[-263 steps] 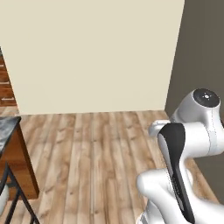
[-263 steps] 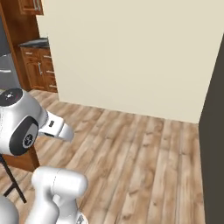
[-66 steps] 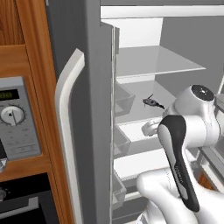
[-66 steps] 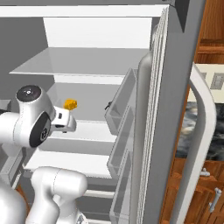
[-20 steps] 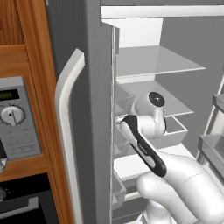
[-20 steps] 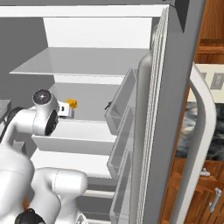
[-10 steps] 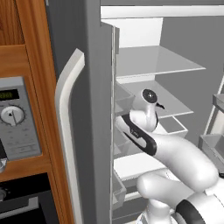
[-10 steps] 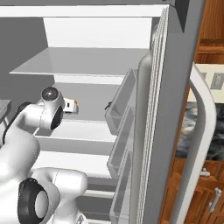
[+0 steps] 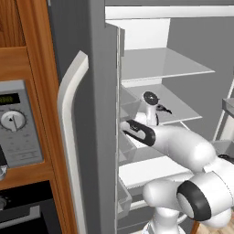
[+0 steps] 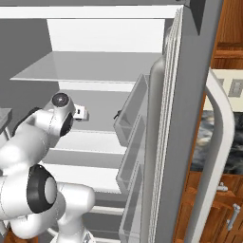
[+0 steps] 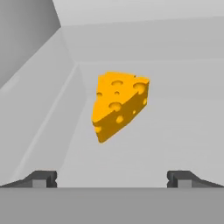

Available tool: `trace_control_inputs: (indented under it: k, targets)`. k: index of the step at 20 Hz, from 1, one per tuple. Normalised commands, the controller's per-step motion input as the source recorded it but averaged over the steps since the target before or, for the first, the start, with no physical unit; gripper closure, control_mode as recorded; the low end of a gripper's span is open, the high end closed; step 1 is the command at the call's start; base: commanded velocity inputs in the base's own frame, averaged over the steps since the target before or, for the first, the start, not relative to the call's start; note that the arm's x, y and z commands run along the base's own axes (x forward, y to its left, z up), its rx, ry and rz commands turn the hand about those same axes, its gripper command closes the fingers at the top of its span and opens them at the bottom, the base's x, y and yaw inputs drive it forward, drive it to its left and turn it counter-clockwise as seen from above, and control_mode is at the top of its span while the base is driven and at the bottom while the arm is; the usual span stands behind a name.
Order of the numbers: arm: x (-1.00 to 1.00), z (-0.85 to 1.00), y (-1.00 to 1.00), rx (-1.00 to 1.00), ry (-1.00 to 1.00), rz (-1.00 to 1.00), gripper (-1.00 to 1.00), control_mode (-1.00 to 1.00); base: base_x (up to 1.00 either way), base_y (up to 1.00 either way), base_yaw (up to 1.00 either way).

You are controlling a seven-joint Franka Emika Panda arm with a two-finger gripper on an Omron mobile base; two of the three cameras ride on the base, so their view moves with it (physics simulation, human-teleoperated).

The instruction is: Take the cheese, fish, and squash from the fridge and place them on the plate on the dining counter to create an appetizer plate.

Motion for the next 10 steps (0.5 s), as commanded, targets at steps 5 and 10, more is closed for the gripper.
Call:
trace_control_inputs:
  k: [5, 10]
  targets:
    - [0.28, -0.17, 0.07, 0.00, 0.00, -0.09, -1.00, -1.00, 0.00, 0.00, 0.00]
    - [0.35, -0.05, 0.12, 0.00, 0.00, -0.10, -1.00, -1.00, 0.00, 0.00, 0.00]
